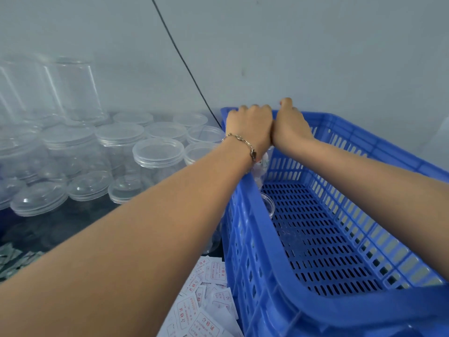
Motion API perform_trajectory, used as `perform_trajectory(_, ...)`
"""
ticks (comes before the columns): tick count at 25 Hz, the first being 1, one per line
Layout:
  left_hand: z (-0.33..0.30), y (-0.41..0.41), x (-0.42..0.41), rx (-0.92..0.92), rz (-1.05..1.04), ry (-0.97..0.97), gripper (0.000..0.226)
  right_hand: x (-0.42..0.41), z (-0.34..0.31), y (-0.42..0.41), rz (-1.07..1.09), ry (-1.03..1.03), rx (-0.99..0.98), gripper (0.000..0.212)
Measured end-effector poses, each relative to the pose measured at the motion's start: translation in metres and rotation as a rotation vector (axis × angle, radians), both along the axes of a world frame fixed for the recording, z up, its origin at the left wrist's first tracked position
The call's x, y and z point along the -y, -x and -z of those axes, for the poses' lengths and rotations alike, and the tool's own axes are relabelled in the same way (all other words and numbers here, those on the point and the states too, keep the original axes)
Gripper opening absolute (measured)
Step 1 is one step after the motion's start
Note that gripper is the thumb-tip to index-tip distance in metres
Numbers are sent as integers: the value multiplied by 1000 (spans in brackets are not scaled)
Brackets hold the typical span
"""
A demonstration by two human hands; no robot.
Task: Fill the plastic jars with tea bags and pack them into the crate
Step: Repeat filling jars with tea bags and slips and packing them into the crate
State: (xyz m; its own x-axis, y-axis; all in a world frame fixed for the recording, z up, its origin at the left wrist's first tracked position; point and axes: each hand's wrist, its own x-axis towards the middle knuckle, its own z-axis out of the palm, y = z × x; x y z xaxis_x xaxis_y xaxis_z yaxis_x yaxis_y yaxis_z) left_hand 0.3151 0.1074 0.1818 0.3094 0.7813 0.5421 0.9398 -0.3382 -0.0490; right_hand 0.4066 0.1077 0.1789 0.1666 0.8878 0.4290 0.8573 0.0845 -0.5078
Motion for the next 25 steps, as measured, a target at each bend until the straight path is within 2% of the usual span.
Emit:
perform_trajectory(3, -6, 18, 18, 95, 8, 12, 24, 12, -12, 14, -101, -66, 32, 46)
perform_trajectory(8, -34, 113, 57, 145, -99, -61, 38, 43, -33, 52, -333, -170, 73, 46)
perform_trajectory(13, -39, 225, 104, 180, -263, -86, 36, 60, -40, 111, -503, -123, 260, 44)
perform_trajectory(17, -14, 297, 130, 326, -388, -114, 43, 60, -42, 164, -590, -82, 288, 47)
perform_trajectory(21, -15, 347, 125, 455, -467, -199, 64, 43, -61, 222, -582, -6, 185, 60)
perform_trajectory(25, -11, 394, 116, 546, -483, -206, 75, 30, -70, 282, -612, 88, -64, 63)
